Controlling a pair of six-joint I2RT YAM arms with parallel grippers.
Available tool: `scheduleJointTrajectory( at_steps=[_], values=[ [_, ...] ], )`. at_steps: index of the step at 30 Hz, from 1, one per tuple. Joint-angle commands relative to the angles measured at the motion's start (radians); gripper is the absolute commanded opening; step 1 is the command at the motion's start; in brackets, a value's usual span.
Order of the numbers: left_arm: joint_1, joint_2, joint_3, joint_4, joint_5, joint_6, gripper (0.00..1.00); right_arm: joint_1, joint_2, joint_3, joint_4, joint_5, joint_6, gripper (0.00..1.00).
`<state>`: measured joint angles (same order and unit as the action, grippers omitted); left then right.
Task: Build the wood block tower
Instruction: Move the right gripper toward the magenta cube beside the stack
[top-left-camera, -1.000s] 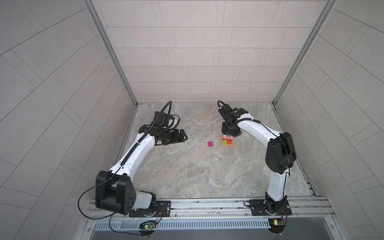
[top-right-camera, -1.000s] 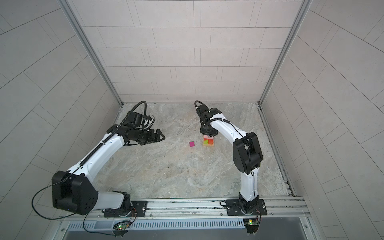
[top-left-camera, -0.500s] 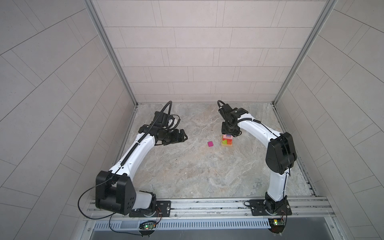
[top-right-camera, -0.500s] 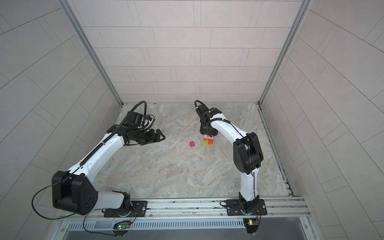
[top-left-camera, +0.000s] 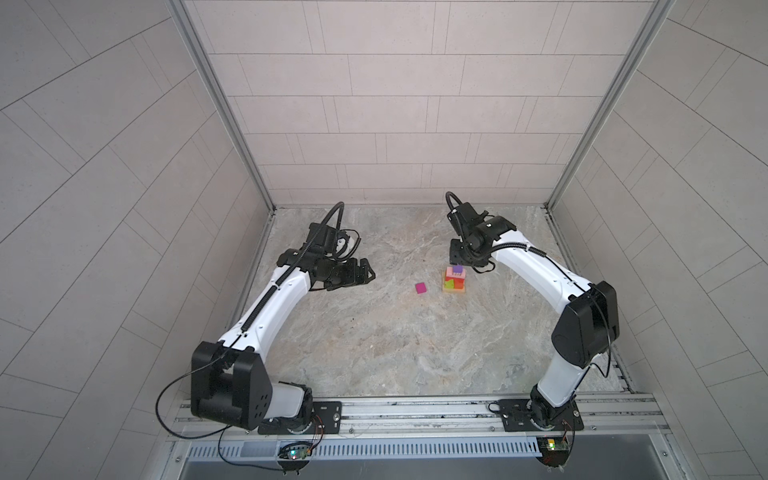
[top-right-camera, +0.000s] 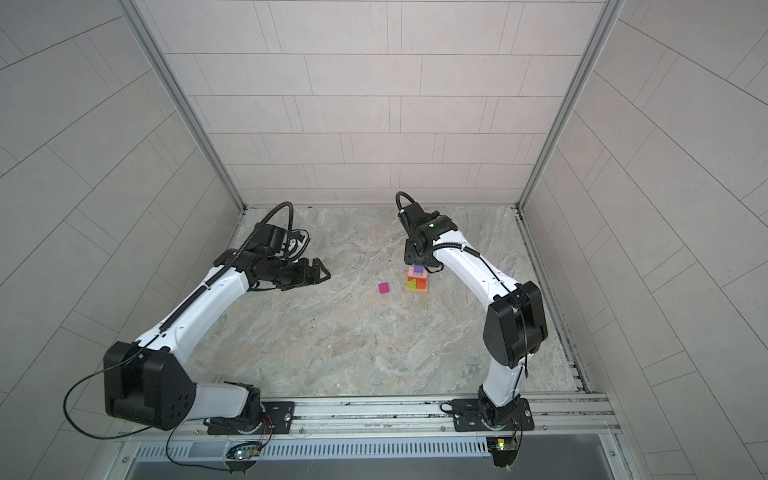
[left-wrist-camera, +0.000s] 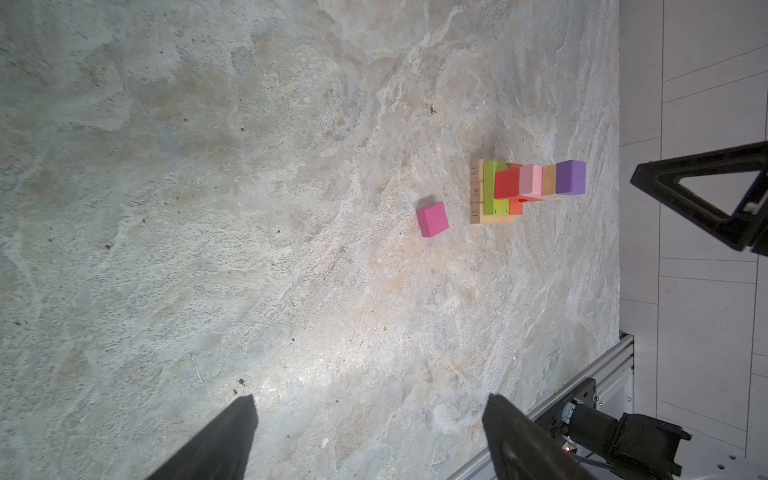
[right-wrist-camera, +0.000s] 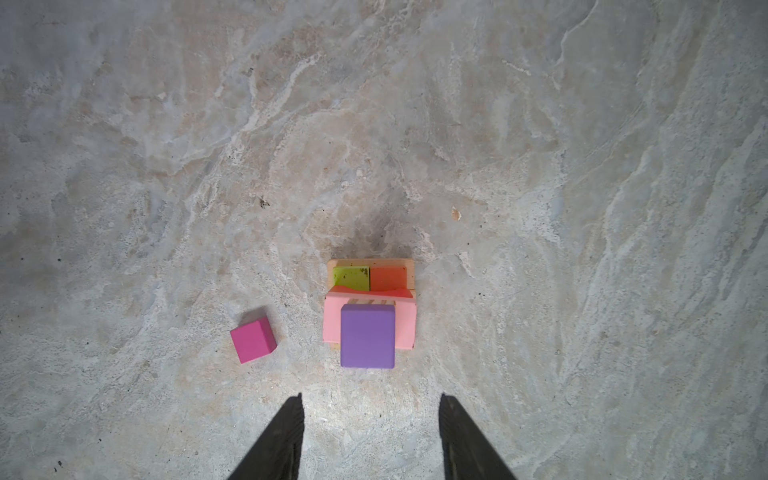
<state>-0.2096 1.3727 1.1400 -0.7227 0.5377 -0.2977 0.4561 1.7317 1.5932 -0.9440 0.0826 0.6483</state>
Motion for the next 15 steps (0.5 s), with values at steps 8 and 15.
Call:
scheduleJointTrajectory(
  at_steps=[8, 15],
  values=[
    [-0.001, -0.023, -0.008, -0.008, -0.004, 0.004, 0.92, 0.062, -0.129, -0.098, 0.074, -0.009, -0.065, 0.61],
    [0.001, -0.023, -0.010, -0.004, -0.001, -0.002, 0.92, 0.100, -0.144, -0.120, 0.083, 0.009, -0.065, 0.78]
  ],
)
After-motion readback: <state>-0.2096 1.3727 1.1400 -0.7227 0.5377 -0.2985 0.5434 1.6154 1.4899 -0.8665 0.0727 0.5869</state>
